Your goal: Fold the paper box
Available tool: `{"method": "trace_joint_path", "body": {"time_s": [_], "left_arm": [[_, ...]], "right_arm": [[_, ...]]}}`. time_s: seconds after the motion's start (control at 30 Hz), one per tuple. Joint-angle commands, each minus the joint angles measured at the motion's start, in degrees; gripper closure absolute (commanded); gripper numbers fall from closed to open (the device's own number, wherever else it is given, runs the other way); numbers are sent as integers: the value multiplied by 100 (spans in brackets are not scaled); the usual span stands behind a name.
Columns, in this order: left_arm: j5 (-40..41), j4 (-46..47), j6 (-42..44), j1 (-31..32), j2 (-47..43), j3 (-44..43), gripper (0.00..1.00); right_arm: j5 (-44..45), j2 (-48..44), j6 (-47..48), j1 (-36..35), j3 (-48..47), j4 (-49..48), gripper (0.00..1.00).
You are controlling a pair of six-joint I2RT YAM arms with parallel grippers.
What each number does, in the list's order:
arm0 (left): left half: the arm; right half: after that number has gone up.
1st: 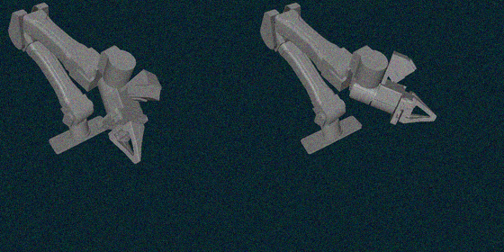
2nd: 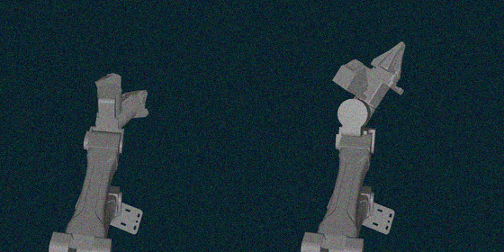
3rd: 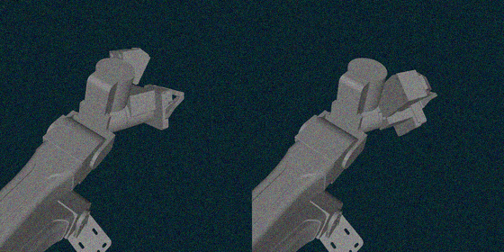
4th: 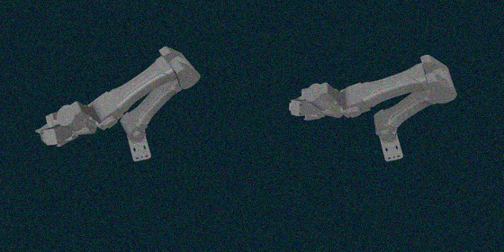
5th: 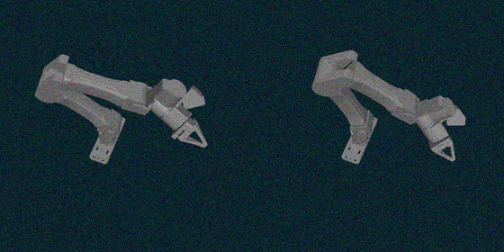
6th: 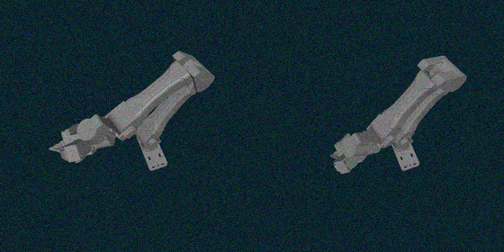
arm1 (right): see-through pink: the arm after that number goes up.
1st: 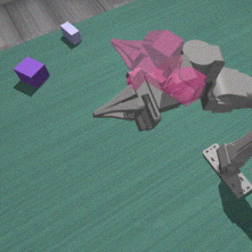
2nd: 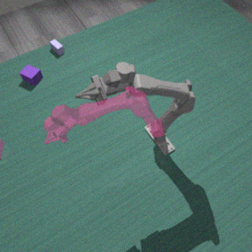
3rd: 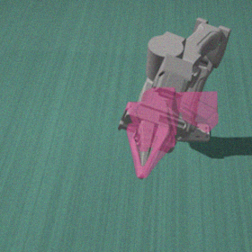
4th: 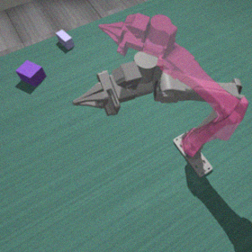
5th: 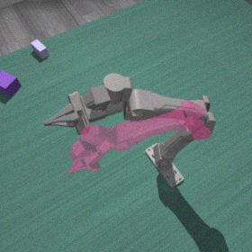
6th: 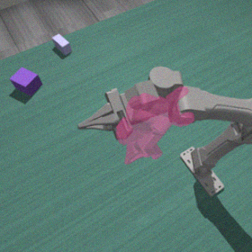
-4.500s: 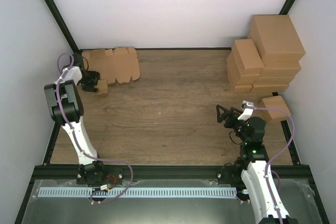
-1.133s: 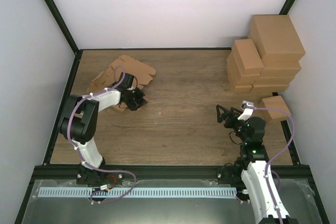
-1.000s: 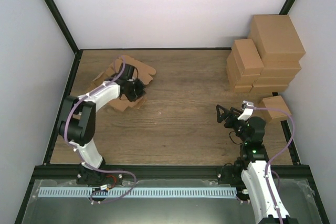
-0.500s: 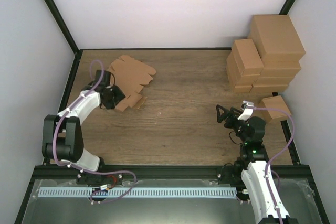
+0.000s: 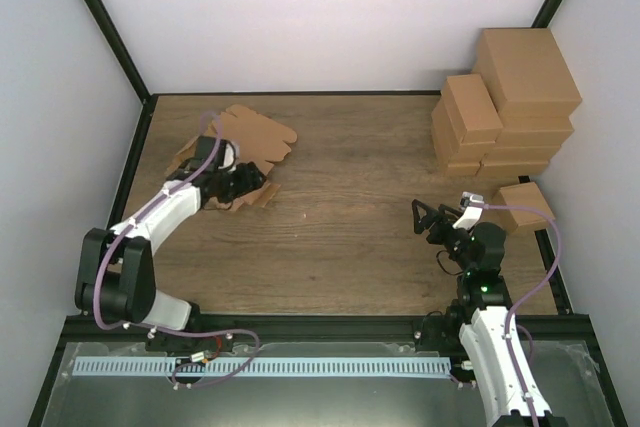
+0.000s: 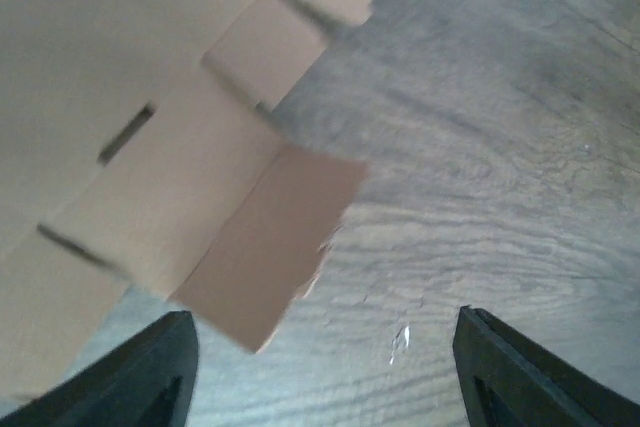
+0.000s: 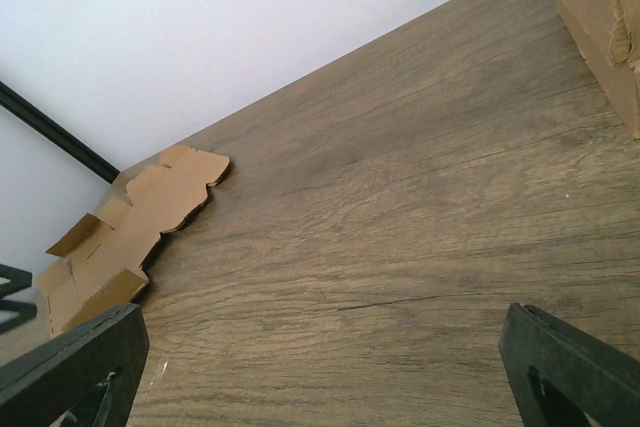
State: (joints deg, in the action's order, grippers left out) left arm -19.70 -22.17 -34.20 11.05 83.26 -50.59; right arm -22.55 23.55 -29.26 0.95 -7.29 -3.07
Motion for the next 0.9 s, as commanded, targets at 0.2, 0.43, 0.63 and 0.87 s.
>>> {"method": "trace_joint_path", "body": {"time_s": [0.2, 0.43, 0.63, 0.87], "left_arm": [[3635, -1436, 2069, 1768, 901, -1649, 50], [4083, -1913, 2283, 1939, 1756, -2206, 61], [4097, -1930, 2374, 1945, 2100, -2352, 65], [4010, -1977, 2519, 1945, 2386, -2450, 74]], "right_arm": [[-100, -43, -1, 1, -10, -82, 0], [-109, -61, -1, 2, -9, -70, 0], [-84, -63, -6, 2, -9, -65, 0], [-74, -78, -2, 2, -9, -61, 0]]}}
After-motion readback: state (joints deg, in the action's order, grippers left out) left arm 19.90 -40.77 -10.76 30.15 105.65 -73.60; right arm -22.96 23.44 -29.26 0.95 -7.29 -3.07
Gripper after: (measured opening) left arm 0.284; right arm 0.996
